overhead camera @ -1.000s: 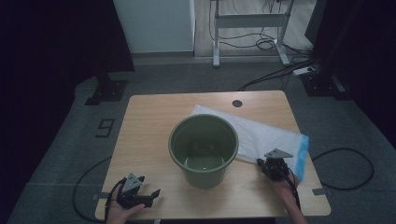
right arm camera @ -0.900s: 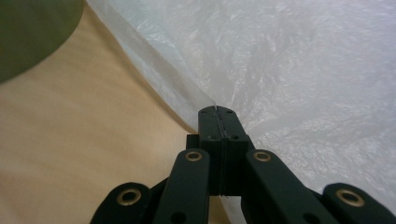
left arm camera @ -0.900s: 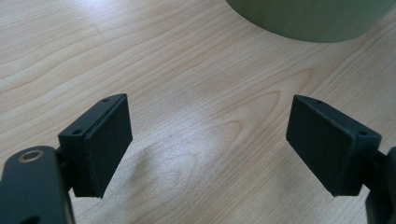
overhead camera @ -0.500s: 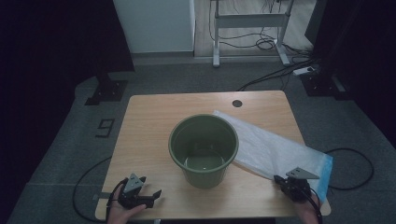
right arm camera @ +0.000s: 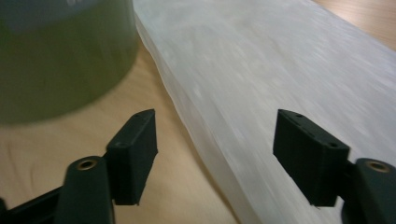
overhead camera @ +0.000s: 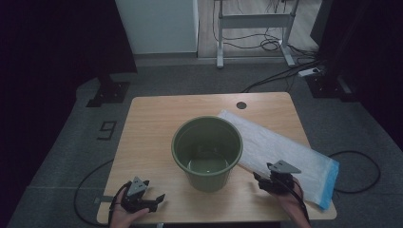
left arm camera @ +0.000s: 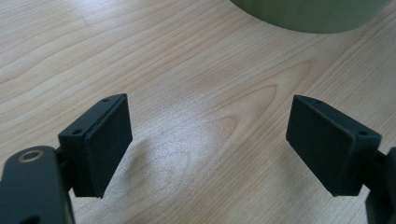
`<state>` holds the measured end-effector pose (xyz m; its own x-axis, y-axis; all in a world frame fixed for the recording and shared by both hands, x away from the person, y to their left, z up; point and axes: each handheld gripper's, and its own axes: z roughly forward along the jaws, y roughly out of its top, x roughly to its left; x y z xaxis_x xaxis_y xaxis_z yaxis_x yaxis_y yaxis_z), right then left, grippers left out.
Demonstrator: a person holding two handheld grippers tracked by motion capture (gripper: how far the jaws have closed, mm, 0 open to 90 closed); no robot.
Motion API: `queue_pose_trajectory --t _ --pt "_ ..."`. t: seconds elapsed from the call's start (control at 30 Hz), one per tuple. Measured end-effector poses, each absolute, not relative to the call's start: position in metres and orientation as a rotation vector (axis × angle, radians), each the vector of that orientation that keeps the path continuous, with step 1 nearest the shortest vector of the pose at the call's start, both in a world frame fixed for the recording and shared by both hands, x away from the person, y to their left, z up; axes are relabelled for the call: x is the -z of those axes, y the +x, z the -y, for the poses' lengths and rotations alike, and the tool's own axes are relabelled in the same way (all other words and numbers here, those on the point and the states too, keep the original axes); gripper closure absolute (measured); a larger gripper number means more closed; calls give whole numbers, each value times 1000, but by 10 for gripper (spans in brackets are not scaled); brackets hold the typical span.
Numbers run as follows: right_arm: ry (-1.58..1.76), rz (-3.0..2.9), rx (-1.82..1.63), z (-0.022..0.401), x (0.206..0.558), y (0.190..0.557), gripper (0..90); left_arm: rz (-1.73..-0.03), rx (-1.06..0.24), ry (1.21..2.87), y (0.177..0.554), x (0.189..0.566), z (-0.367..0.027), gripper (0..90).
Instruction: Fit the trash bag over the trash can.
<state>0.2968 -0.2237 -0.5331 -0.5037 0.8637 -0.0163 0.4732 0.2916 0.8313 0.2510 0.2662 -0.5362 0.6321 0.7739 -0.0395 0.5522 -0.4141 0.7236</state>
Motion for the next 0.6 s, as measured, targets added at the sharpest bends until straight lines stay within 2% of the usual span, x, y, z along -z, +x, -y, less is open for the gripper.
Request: queue_pose_trajectory --t 0.17,0.4,0.53,0.6 --pt "1204 -2124 -1104 197 541 327 252 -1040 -375 2111 252 535 -271 142" --pt "1229 -2162 -1039 180 553 345 258 -1040 -377 2107 252 534 -273 142" --pt "1218 -2184 -1005 176 554 347 385 -1041 -377 2111 251 535 -272 142" --pt "1229 -2197 -1041 177 554 348 493 -1038 -377 2114 251 534 -271 142"
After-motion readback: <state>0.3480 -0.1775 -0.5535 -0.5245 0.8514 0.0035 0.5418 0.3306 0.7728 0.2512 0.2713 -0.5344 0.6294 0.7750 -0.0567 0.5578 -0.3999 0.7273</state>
